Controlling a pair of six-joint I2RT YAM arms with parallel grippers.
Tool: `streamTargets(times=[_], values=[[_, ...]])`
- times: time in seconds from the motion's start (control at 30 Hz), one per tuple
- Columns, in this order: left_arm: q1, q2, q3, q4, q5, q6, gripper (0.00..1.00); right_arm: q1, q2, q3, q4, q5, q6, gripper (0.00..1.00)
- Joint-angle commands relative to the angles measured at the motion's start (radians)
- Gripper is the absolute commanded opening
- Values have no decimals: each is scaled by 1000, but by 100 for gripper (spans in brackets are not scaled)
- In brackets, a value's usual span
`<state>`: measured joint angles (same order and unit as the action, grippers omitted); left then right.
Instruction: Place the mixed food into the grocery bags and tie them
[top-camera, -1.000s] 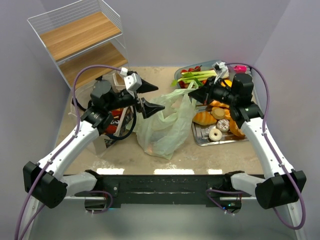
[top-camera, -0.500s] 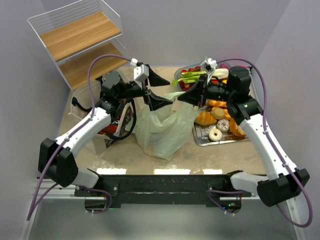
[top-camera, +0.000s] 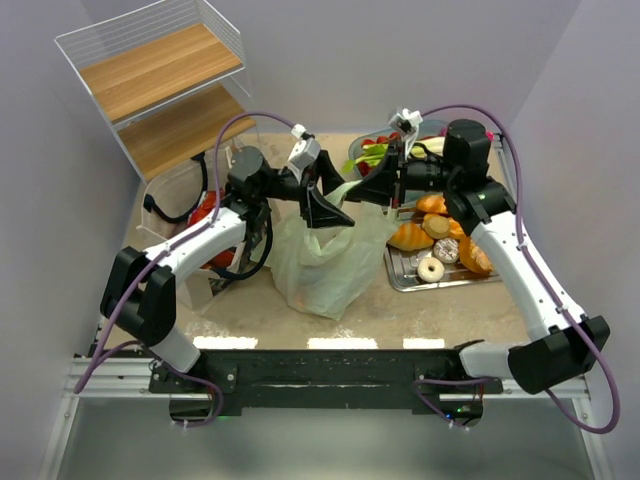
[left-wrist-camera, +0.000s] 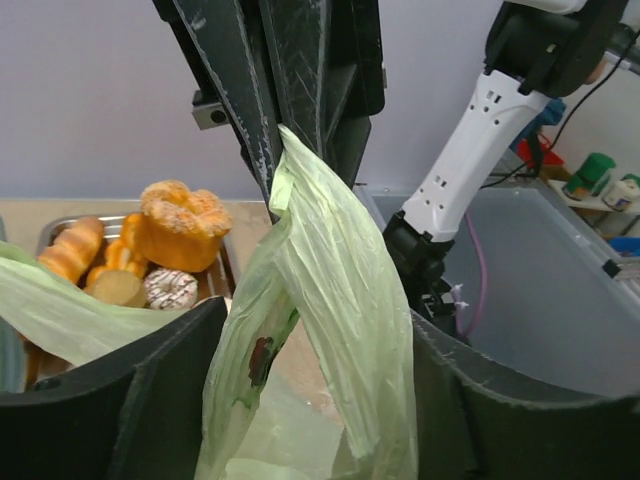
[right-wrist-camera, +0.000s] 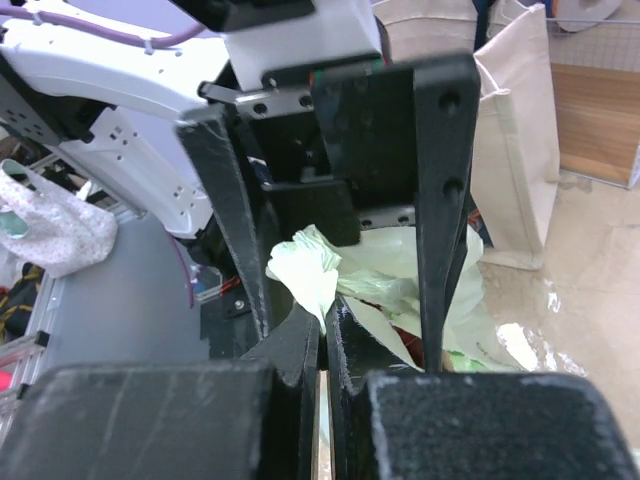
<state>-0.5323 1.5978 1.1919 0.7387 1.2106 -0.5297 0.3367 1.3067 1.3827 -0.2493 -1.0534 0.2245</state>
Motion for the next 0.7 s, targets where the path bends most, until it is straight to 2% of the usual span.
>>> streamTargets(times=[0.0,0.1,0.2,0.33,0.37,0.43,0.47,0.53,0.57,0.6,0.67], values=[[-5,-2,3,67,72,-47,59,5,-4,68,36,-48,21,0],[2,-12,-3,-13,76,-10,43,7,-1,75,24,-39,15,0],[11,-48,-3,-157,50,98,38,7,0,82,-8,-20,-8,0],[17,-73,2,-255,40,171,30,5,5,95,-51,-2,-47,0],[18,-76,6,-269,38,190,26,7,6,93,-51,0,-47,0],[17,-85,11,-341,23,226,12,5,5,95,-57,32,-54,0],[17,-88,15,-370,-8,267,0,5,5,102,-70,47,-60,0],[20,-108,24,-491,-89,322,0,5,3,113,-103,105,-74,0],[20,-120,21,-527,-197,374,0,5,-7,114,-111,137,-74,5],[20,-152,15,-585,-254,398,0,4,-14,116,-132,247,-74,24],[22,-191,-23,-601,-392,419,0,-1,-18,128,-184,341,-86,57]])
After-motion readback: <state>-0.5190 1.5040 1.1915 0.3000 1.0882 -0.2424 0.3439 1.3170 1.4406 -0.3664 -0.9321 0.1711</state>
